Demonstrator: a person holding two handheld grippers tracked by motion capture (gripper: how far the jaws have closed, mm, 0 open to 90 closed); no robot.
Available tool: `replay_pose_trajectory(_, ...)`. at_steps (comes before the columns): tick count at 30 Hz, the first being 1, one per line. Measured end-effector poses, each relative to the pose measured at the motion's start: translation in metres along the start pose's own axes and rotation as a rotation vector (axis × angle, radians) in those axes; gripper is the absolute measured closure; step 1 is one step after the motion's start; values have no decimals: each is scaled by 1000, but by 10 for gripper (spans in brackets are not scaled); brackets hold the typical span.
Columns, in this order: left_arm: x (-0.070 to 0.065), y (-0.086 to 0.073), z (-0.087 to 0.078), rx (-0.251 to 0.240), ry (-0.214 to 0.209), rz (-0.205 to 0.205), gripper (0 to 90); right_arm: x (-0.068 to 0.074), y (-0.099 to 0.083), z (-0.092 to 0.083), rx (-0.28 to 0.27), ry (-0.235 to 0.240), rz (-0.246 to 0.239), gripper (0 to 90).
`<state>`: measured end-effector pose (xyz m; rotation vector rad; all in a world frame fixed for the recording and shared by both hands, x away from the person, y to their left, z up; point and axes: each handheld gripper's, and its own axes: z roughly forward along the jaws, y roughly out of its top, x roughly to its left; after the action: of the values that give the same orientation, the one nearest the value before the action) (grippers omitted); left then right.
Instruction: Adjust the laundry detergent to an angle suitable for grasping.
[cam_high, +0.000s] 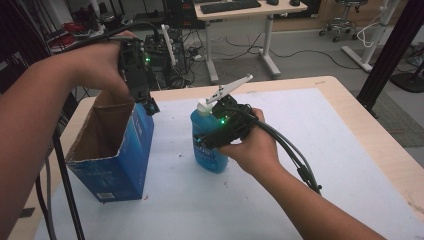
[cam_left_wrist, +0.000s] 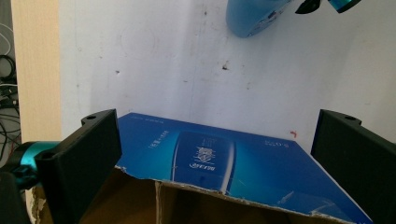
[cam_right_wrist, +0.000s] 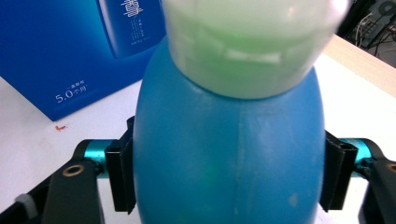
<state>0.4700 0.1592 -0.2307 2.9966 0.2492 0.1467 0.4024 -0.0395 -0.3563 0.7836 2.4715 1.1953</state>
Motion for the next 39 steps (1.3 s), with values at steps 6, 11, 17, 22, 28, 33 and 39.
replay_pose_trajectory(6, 0, -1, 1, 7, -2, 1, 17, 2, 0, 0, -12, -6, -15, 304)
replay_pose_trajectory(11, 1, -3, 2, 2, -3, -6, 17, 2, 0, -1, -19, -8, -18, 340)
replay_pose_trajectory(17, 2, -1, 3, 9, -4, 1, 17, 2, 0, -2, -26, -19, -32, 388)
replay_pose_trajectory(22, 1, 0, 4, 1, -2, 1, 17, 3, 0, -2, -25, -20, -18, 400)
replay_pose_trajectory(28, 1, 0, 4, 9, -1, 2, 17, 3, 0, -2, -21, -17, -2, 419)
replay_pose_trajectory(33, 0, 0, 4, 9, -4, -2, 17, 4, 0, -3, -16, -8, -21, 425)
replay_pose_trajectory(39, 0, 2, 4, 8, -4, 1, 17, 3, 1, -12, -29, 22, -36, 426)
